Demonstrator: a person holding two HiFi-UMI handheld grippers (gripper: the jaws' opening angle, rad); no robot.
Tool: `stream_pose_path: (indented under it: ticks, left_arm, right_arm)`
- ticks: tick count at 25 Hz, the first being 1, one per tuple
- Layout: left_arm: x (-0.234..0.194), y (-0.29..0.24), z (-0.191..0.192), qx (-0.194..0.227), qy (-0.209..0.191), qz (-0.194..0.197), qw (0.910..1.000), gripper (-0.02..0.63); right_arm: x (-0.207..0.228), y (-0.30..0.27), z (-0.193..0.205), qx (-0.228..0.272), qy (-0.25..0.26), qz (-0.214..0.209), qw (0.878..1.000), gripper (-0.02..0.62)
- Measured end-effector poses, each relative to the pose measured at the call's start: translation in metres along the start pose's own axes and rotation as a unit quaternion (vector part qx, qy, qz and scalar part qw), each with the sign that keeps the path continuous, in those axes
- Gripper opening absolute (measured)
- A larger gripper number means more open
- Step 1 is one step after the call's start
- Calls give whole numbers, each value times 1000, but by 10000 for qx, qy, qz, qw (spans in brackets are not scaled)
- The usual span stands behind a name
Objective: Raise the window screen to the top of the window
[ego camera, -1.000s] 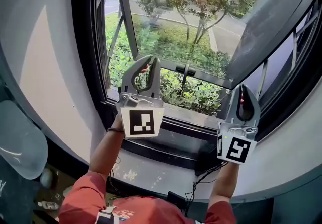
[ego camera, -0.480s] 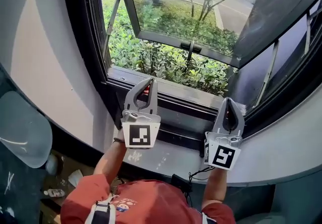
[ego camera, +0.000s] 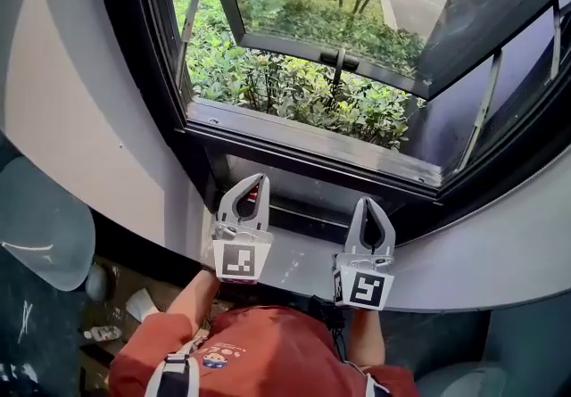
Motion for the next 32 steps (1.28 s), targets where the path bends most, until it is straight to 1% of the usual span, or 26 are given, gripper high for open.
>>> stream_pose_path:
  ticks: [2, 6, 10, 13, 17, 23, 27, 32]
  left_arm:
    - [3, 5, 9, -127, 115, 16, 9999, 6]
    - [7, 12, 14, -193, 220, 60, 9996, 6]
    - [5, 16, 15, -172, 182, 18, 9997, 6]
    - [5, 15, 14, -145, 209, -9, 9997, 6]
    - [3, 13, 12, -74, 137, -24, 9999, 6]
    - [1, 11, 12, -21, 216, -12, 9998, 6]
    - [1, 9, 11, 30, 186, -9, 9998, 6]
    - [2, 7, 11, 26, 152, 33, 9999, 6]
  right_arm:
    - [-1, 4, 6, -79, -78, -28, 9999, 11]
    - [-1, 10, 15, -141, -183, 6, 9997, 11]
    - [-4, 9, 20, -128, -322, 11, 9994, 11]
    - [-4, 9, 21, -135, -263, 7, 9996, 11]
    - [-4, 8, 20, -127, -203, 43, 9997, 11]
    - [-5, 5, 20, -128, -158, 54, 9998, 11]
    - [-5, 3, 20, -177, -35, 28, 9998, 11]
    - [-6, 1, 19, -176, -27, 24, 9998, 11]
Point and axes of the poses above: the fingertips, and each gripper's own axes: y backward along the fingers, x to its right, z out of its underside, the point moved 10 cm from there along y, backward along the fingers, and after that the axes turned 11 degrees about -x, right-handed, at the moved point
